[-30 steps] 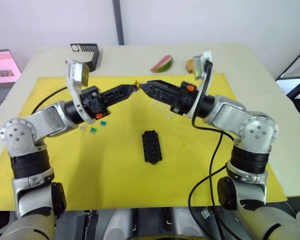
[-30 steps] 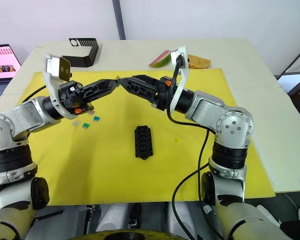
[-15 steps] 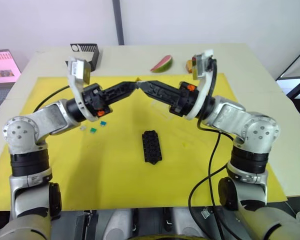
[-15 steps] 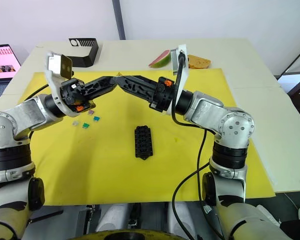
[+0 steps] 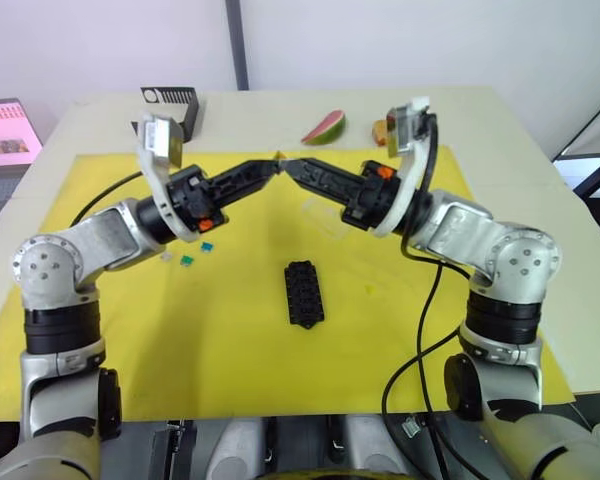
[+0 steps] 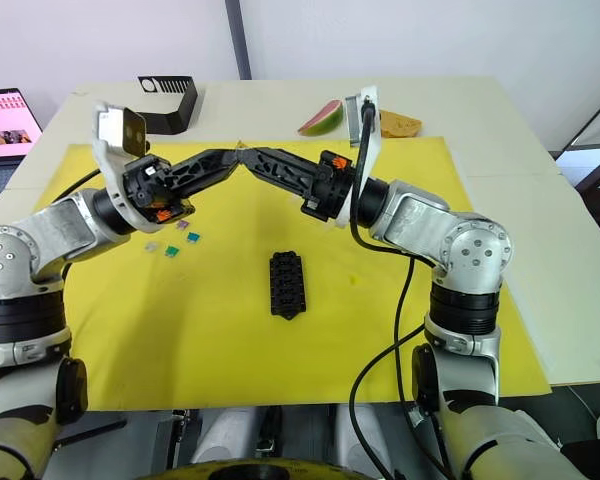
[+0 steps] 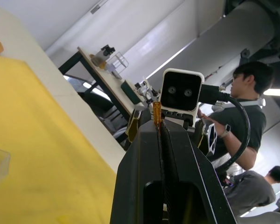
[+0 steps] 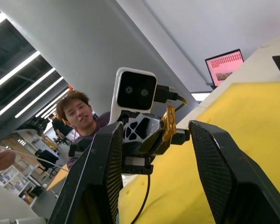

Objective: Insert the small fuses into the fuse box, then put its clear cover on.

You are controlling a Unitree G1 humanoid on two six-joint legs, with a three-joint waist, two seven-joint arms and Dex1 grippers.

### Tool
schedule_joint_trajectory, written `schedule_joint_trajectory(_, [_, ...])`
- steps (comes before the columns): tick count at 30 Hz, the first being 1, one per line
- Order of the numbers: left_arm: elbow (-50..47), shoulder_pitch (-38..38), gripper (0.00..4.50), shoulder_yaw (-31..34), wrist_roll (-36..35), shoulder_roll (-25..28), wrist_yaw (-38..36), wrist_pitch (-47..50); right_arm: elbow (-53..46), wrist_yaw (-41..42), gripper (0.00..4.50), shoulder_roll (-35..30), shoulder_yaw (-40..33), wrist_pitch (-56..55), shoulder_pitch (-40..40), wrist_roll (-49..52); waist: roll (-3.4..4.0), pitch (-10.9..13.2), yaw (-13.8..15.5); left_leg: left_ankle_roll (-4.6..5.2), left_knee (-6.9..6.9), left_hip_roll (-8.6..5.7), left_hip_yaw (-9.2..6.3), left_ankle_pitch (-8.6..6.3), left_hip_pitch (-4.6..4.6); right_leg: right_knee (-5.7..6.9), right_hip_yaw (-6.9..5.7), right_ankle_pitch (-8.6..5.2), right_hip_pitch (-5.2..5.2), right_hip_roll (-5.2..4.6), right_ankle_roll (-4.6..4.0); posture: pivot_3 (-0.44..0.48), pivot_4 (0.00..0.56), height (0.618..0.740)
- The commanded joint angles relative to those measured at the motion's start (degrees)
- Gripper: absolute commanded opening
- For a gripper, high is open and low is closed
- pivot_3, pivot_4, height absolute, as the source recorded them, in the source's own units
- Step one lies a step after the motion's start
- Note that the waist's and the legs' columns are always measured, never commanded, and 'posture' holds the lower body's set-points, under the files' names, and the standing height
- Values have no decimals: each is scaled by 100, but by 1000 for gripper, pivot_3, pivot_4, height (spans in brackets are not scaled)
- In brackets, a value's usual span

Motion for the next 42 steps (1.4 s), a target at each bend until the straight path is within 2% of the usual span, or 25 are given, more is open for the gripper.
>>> schedule_joint_trajectory(1, [-169, -8, 0, -35, -146, 26, 12, -133, -110, -38, 1140, -104, 5, -101, -37, 234, 0, 0, 2, 0, 0, 0, 0, 0, 0, 0, 0, 0, 1, 0, 0, 0, 150, 740])
schedule_joint_trajectory(3, [-174, -22, 0, -71, -159, 11, 30, -164, -113, -49, 89, -145, 31, -113, -35, 280, 0, 0, 2, 0, 0, 0, 0, 0, 0, -1, 0, 0, 1, 0, 0, 0, 150, 740])
schedule_joint_trajectory(15, [-139, -16, 0, -173, -170, 27, 13, -287, -113, -66, 31, -347, 60, -279, -58, 361, 0, 0, 2, 4, 0, 0, 0, -2, 0, -3, 0, 0, 2, 0, 0, 0, 150, 740])
schedule_joint_trajectory(17, [-146, -17, 0, -181, -154, 25, -2, -293, -77, -91, 701, -406, 39, -266, -57, 459, 0, 0, 2, 4, 0, 0, 0, -2, 0, -3, 0, 0, 2, 0, 0, 0, 150, 740])
schedule_joint_trajectory(18, [-156, -16, 0, -186, -144, 25, -19, -292, -69, -101, 882, -440, 40, -246, -55, 499, 0, 0, 2, 4, 0, 0, 0, -2, 0, -3, 0, 0, 2, 0, 0, 0, 150, 740])
schedule_joint_trajectory(21, [-175, -11, 0, -194, -136, 24, -50, -290, -51, -180, 2197, -546, 88, -197, -39, 613, 0, 0, 5, 4, 0, 0, 0, -2, 0, -5, 0, 0, 3, 0, 0, 0, 150, 740])
schedule_joint_trajectory(35, [-251, -24, 0, -266, -105, -7, -128, -289, -7, -373, 2197, -679, 218, -289, 10, 913, 0, 1, 3, 23, 0, 2, 1, -12, -1, -7, 0, 0, 5, 1, 0, 0, 150, 740])
schedule_joint_trajectory(38, [-196, -60, 0, -295, -79, -28, -142, -310, 7, -416, 1383, -678, 220, -315, 3, 932, 0, 1, 6, 22, 0, 2, 1, -12, -1, -7, 0, 0, 5, 1, 0, 0, 150, 740])
schedule_joint_trajectory(41, [-206, -70, 0, -338, -6, -55, -196, -307, -7, -426, 35, -690, 251, -311, -15, 987, 0, 1, 7, 21, 0, 2, 1, -12, -1, -7, 0, 0, 5, 1, 0, 0, 150, 740])
schedule_joint_trajectory(42, [-200, -76, 0, -347, 23, -66, -213, -312, -13, -434, 35, -702, 255, -311, -19, 1053, 0, 1, 7, 22, 0, 2, 1, -12, -1, -7, 0, 0, 5, 1, 0, 0, 150, 740])
